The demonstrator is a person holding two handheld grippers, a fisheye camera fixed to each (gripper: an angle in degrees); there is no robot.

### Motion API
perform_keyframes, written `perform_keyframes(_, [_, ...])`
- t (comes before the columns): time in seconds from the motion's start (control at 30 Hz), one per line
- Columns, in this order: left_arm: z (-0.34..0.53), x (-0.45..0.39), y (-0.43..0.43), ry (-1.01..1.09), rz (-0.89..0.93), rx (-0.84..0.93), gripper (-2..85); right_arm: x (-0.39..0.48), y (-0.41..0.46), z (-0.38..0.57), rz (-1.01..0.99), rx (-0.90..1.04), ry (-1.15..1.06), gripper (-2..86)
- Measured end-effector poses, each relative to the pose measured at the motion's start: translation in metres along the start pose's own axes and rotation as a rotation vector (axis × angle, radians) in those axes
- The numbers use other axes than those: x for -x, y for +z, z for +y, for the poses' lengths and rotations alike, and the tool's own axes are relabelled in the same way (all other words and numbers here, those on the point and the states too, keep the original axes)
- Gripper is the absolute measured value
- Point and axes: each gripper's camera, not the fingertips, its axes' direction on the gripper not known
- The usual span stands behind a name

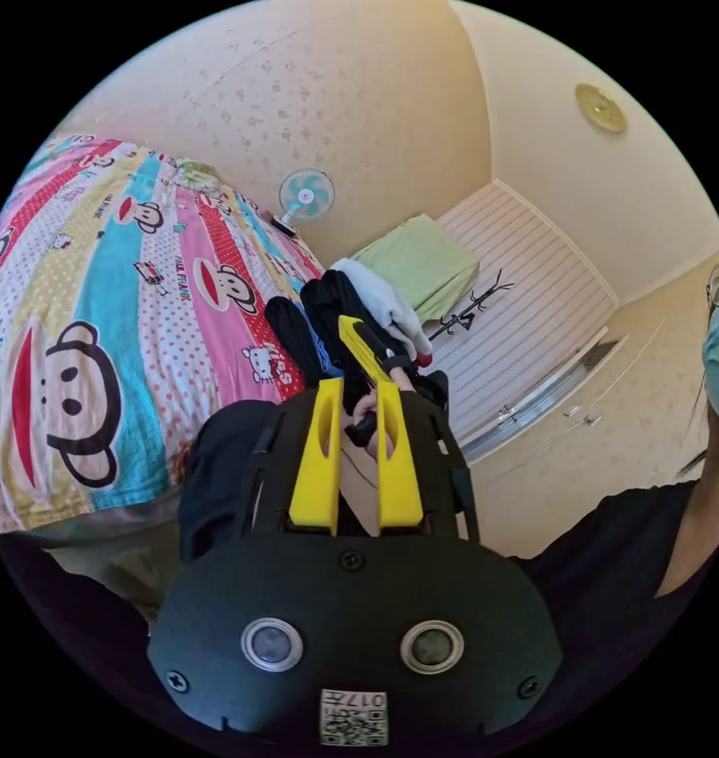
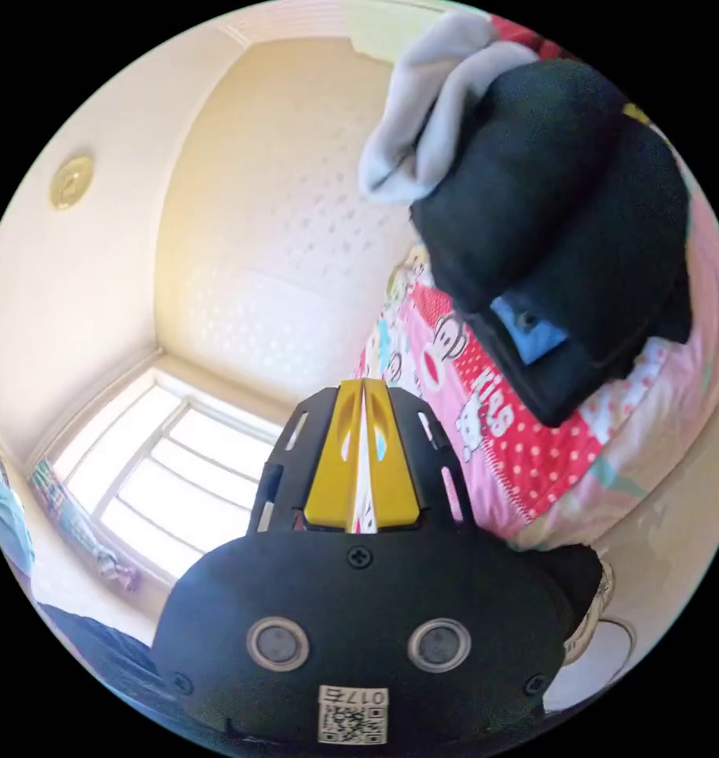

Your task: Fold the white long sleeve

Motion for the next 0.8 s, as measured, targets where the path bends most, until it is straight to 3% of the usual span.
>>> perform_keyframes(0.07, [-0.010, 0.003, -0.026, 0.012, -0.078, -0.091, 5.0, 0.041, 0.075, 0.021, -0.039, 0.220, -0.142, 0.6])
perform_keyframes(0.23, [-0.041, 0.024, -0.087, -0.073, -0.351, -0.208, 4.0, 0.118, 0.191, 0.100, 0.023, 0.336, -0.531, 1.1])
perform_keyframes(0.3, [-0.068, 0.052, -0.096, -0.175, -0.493, -0.072, 5.8, 0.122, 0.247, 0.131, 0.100, 0.490, -0.637, 1.7])
perform_keyframes(0.37, [-0.090, 0.082, -0.089, -0.253, -0.594, 0.073, 9.2, 0.099, 0.329, 0.172, 0.317, 0.782, -0.676, 3.1])
perform_keyframes(0.5, [-0.128, 0.179, -0.036, -0.417, -0.715, 0.427, 12.7, 0.025, 0.426, 0.240, 0.557, 1.085, -0.648, 6.6])
perform_keyframes(0.53, [-0.134, 0.183, -0.033, -0.420, -0.753, 0.434, 12.4, 0.003, 0.448, 0.256, 0.599, 1.156, -0.615, 7.1])
perform_keyframes(0.8, [-0.203, 0.166, -0.002, -0.416, -0.866, 0.569, 11.9, -0.032, 0.472, 0.311, 0.623, 1.077, -0.688, 7.5])
